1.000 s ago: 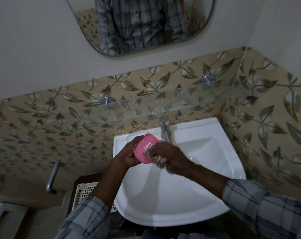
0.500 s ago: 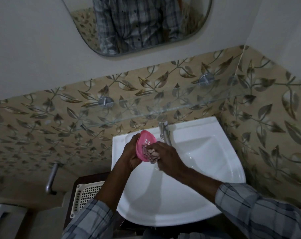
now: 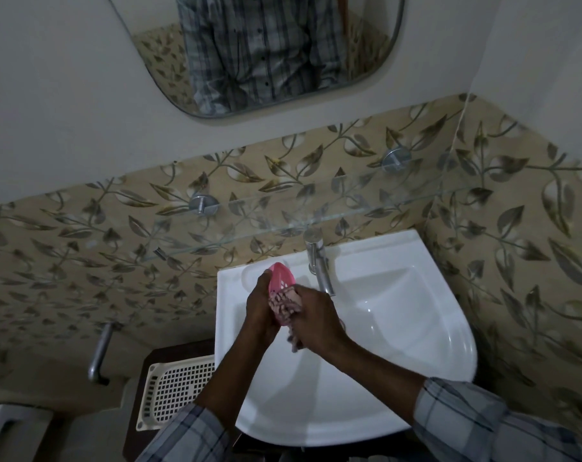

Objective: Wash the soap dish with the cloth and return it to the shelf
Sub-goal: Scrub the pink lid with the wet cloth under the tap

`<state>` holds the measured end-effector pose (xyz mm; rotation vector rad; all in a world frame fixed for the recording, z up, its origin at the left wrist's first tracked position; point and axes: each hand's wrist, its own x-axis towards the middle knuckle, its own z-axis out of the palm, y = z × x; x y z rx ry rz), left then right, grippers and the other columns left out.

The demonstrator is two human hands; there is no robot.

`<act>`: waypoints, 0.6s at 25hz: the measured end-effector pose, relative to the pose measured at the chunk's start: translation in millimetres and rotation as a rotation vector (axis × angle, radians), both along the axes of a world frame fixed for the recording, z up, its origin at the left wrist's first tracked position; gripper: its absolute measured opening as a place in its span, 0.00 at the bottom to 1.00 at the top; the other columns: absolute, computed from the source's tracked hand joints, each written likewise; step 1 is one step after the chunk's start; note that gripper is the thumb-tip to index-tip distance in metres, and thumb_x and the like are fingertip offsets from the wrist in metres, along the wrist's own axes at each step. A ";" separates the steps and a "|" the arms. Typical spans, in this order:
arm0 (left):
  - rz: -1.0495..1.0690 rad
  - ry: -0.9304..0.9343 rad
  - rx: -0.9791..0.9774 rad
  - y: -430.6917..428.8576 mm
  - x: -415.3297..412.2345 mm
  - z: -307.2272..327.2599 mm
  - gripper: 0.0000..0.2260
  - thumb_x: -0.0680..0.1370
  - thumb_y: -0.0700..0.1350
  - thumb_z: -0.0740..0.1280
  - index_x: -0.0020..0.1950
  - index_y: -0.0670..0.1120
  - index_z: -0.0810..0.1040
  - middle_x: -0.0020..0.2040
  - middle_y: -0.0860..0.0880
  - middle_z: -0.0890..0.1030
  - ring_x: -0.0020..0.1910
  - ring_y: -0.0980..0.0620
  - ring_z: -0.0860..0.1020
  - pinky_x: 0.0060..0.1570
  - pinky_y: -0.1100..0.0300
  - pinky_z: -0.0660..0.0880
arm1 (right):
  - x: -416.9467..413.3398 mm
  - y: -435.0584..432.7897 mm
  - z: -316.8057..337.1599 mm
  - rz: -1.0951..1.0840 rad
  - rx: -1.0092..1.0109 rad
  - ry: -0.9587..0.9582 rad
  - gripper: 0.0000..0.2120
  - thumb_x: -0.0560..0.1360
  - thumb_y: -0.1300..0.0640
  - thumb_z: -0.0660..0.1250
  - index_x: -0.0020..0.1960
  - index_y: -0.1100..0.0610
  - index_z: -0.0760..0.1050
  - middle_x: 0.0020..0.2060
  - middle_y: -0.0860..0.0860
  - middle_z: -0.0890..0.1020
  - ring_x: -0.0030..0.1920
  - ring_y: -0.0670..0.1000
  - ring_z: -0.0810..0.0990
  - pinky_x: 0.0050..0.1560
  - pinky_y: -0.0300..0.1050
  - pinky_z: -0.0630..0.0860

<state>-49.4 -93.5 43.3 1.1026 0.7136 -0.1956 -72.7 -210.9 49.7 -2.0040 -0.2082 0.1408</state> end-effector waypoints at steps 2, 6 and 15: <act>-0.016 -0.100 0.107 -9.4 -10.2 -6.8 0.26 0.82 0.59 0.55 0.50 0.39 0.81 0.41 0.38 0.83 0.39 0.44 0.83 0.39 0.56 0.80 | 15.0 11.5 15.2 -0.173 0.124 0.221 0.07 0.77 0.61 0.65 0.51 0.61 0.80 0.41 0.58 0.85 0.38 0.56 0.86 0.35 0.52 0.85; 0.031 -0.228 0.213 -6.2 -9.8 -20.4 0.29 0.79 0.63 0.59 0.71 0.43 0.67 0.60 0.33 0.76 0.53 0.43 0.79 0.43 0.53 0.81 | 3.8 1.4 22.0 -0.073 0.093 0.278 0.05 0.77 0.58 0.67 0.50 0.59 0.78 0.39 0.56 0.85 0.35 0.55 0.86 0.33 0.49 0.83; -0.102 -0.383 0.461 -13.3 -31.9 -32.8 0.39 0.77 0.56 0.67 0.80 0.60 0.44 0.74 0.51 0.66 0.66 0.57 0.73 0.60 0.60 0.72 | 40.1 -10.1 45.2 -0.168 0.304 0.381 0.13 0.68 0.52 0.78 0.46 0.58 0.79 0.41 0.53 0.85 0.43 0.53 0.85 0.47 0.49 0.83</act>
